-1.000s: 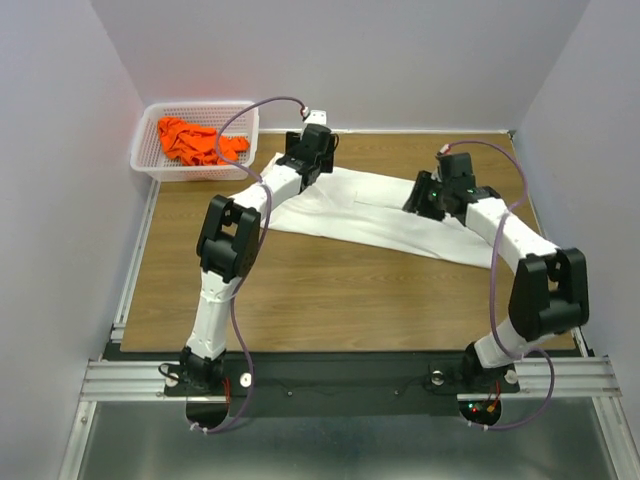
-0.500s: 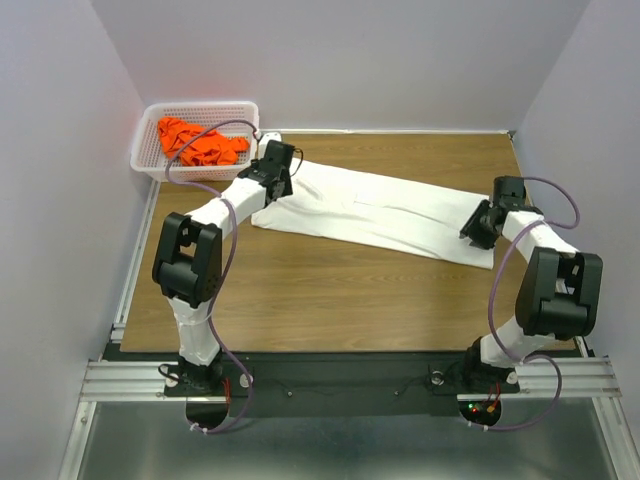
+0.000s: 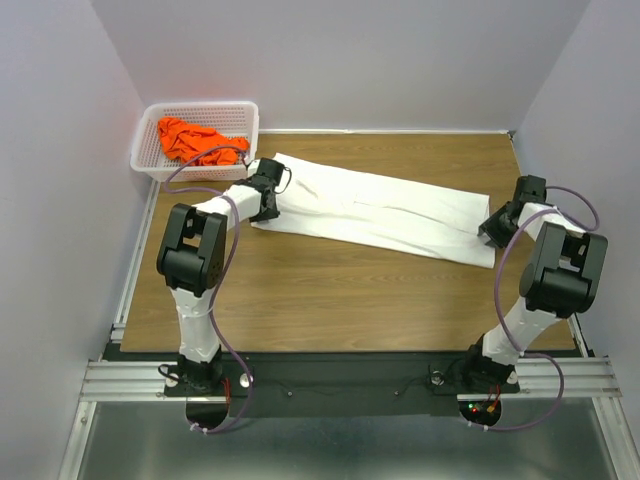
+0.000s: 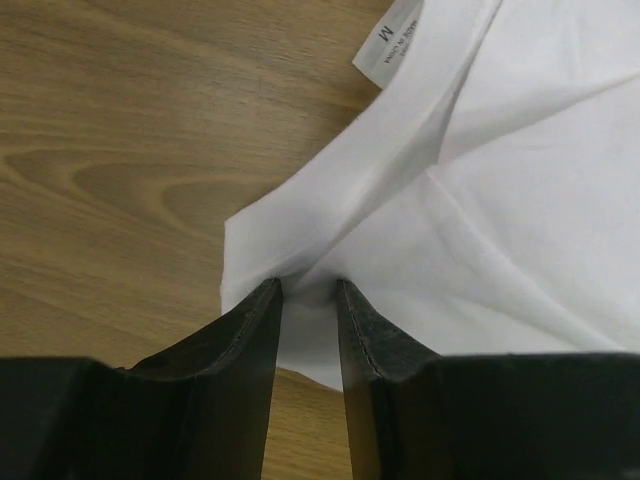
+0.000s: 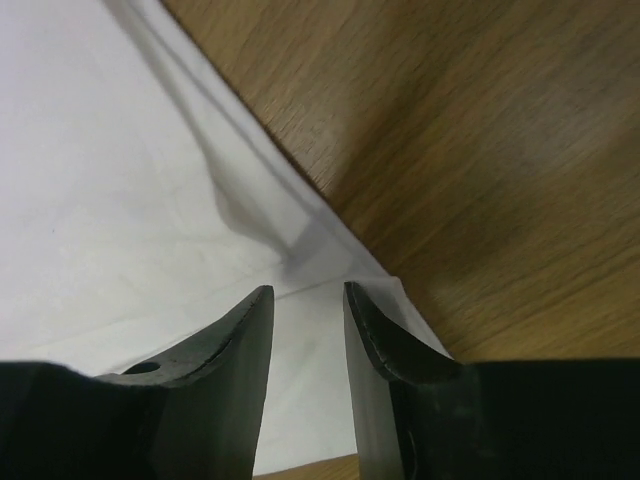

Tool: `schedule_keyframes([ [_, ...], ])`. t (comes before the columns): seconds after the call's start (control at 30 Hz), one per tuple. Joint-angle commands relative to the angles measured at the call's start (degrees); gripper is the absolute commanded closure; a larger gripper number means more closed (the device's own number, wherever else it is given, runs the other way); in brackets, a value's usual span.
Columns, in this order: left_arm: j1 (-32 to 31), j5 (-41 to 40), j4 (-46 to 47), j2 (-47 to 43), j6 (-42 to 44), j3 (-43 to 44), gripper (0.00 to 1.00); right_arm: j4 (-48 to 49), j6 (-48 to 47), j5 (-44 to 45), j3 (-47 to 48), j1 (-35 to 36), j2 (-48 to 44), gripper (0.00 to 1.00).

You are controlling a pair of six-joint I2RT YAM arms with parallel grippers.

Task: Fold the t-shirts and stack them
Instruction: Fold the tshirt

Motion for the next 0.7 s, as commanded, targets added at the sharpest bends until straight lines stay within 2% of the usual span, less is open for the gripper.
schedule_keyframes([
  [0.0, 1.36, -0.77, -2.99, -0.47, -1.45, -1.29, 0.6, 1.5, 1.28, 4.54, 1.86, -1.76, -1.63, 0.59],
  [0.07, 1.27, 0.1, -3.61, -0.9, -1.71, -1.21, 0.6, 1.59, 0.14, 2.18, 1.68, -1.67, -3.65, 0.59],
  [0.33, -1.79, 2.22, -4.83, -9.69, -2.59, -0.86, 0.33, 0.1, -4.78, -6.08, -1.39, 5.08, -13.05, 0.59],
  [0.47, -3.82, 2.74, -5.72, -10.49, -3.21, 1.42, 0.32, -1.22, -5.23, -9.87, -2.01, 8.69, -14.29, 0.62],
  [0.67, -4.7, 3.27, -5.72, -5.4, -2.86, 5.21, 0.49, -1.75, -3.39, -9.97, -5.78, 10.81, -12.27, 0.64],
])
